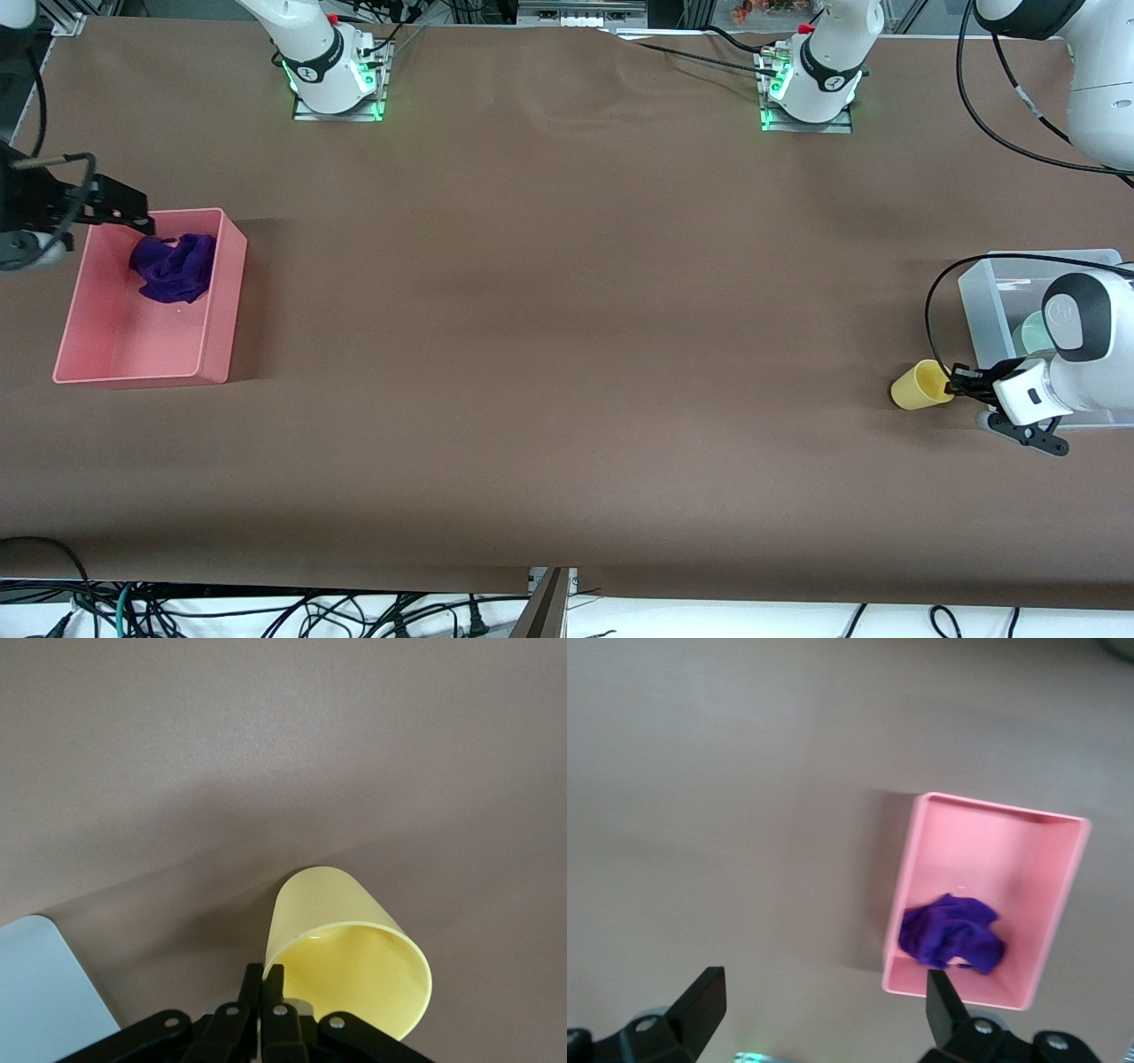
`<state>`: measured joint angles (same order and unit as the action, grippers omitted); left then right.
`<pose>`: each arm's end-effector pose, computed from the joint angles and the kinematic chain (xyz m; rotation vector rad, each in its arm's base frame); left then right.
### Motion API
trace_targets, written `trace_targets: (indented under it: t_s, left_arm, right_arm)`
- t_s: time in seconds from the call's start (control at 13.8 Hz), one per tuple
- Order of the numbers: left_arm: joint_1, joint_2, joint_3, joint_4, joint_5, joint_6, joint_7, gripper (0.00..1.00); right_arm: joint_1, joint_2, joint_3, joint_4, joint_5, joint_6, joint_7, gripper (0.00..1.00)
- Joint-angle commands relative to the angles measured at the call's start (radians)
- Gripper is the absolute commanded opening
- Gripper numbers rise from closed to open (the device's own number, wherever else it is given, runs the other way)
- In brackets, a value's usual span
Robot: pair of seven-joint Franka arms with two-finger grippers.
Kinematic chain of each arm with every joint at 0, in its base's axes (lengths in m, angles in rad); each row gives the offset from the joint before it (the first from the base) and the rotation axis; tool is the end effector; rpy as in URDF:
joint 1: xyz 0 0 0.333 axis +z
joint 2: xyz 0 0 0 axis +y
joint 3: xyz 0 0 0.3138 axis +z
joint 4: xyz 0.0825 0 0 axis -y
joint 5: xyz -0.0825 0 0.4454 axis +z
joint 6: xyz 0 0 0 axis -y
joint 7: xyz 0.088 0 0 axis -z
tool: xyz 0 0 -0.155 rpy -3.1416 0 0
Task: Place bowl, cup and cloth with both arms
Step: 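Lift the yellow cup and lower it into the green bowl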
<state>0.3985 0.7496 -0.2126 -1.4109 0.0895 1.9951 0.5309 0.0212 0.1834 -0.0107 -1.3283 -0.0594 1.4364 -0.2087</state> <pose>0.7352 0.1666 0.1692 2.9751 -0.5157 -0.1735 0.6542 -0.0024 0.5743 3.0681 0.3289 -0.1250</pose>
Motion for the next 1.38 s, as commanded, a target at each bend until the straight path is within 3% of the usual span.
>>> trace_targets:
  t_s: [0.0,0.14,0.29,0.43,0.65,0.94,1.23,1.3]
  left_arm:
    - [-0.001,-0.084,-0.004,0.007,-0.014,-0.094,-0.009,0.0]
    - [-0.003,-0.163,-0.007,0.009,-0.001,-0.214,-0.008,0.0]
    - [0.003,-0.22,0.007,0.033,0.045,-0.328,0.006,0.0]
    - [0.017,-0.239,0.01,0.036,0.224,-0.381,0.027,0.0]
    - [0.1,-0.213,0.009,0.033,0.363,-0.362,0.13,0.0]
    - [0.23,-0.129,0.009,-0.005,0.354,-0.19,0.194,0.0]
    - [0.249,-0.082,0.007,-0.003,0.322,-0.125,0.196,0.0]
    - [0.247,-0.079,0.007,0.001,0.309,-0.125,0.198,0.25]
  right_arm:
    - [-0.01,-0.01,0.031,-0.012,-0.057,0.024,0.008,1.0]
    - [-0.007,-0.018,0.055,-0.019,-0.051,-0.007,0.128,1.0]
    - [-0.006,-0.016,0.06,-0.017,0.015,-0.033,0.221,1.0]
    - [-0.012,-0.002,0.054,-0.008,0.027,-0.051,0.215,1.0]
    - [-0.009,0.002,0.055,-0.003,0.021,-0.041,0.189,1.0]
    - [-0.01,0.008,0.054,0.004,0.023,-0.037,0.187,1.0]
    - [-0.01,0.008,0.054,0.004,0.023,-0.033,0.189,1.0]
    - [-0.01,0.008,0.054,0.004,0.023,-0.033,0.189,1.0]
